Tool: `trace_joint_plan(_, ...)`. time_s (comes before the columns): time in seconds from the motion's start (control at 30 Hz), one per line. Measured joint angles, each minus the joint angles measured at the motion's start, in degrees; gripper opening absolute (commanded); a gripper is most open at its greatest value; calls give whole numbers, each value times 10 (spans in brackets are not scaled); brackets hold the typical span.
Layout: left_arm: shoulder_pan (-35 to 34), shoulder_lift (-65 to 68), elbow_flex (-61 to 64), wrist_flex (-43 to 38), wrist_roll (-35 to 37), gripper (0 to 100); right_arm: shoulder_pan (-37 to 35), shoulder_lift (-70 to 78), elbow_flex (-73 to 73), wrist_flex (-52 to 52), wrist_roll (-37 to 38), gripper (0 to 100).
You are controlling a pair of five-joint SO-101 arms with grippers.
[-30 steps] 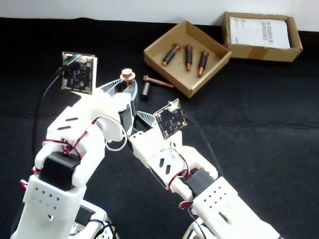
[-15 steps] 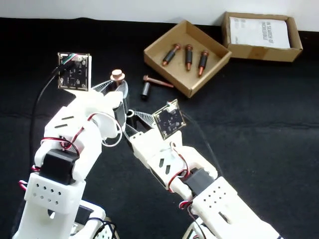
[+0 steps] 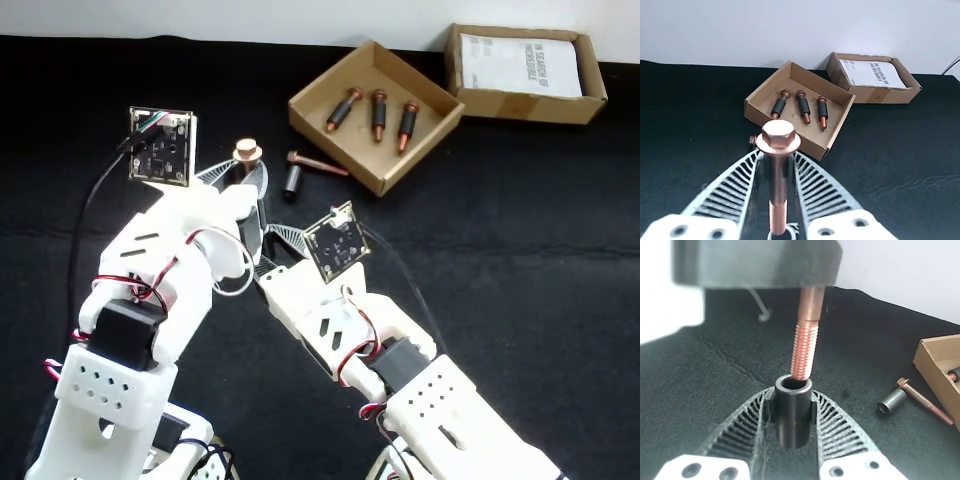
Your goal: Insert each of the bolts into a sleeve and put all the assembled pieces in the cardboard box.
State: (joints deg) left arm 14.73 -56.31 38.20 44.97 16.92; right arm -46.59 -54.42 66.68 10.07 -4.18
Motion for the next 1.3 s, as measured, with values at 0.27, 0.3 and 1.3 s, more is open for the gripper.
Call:
trace_joint_plan(0.27, 4, 0, 0, 7, 0, 9, 0, 0, 0, 0, 0, 7)
trace_joint_plan(0.3, 4, 0, 0, 13, 1, 9, 0, 0, 0, 0, 0, 7)
trace_joint_plan(1.3, 18, -2, -4, 90, 65, 9, 14, 2, 2, 1, 0, 7)
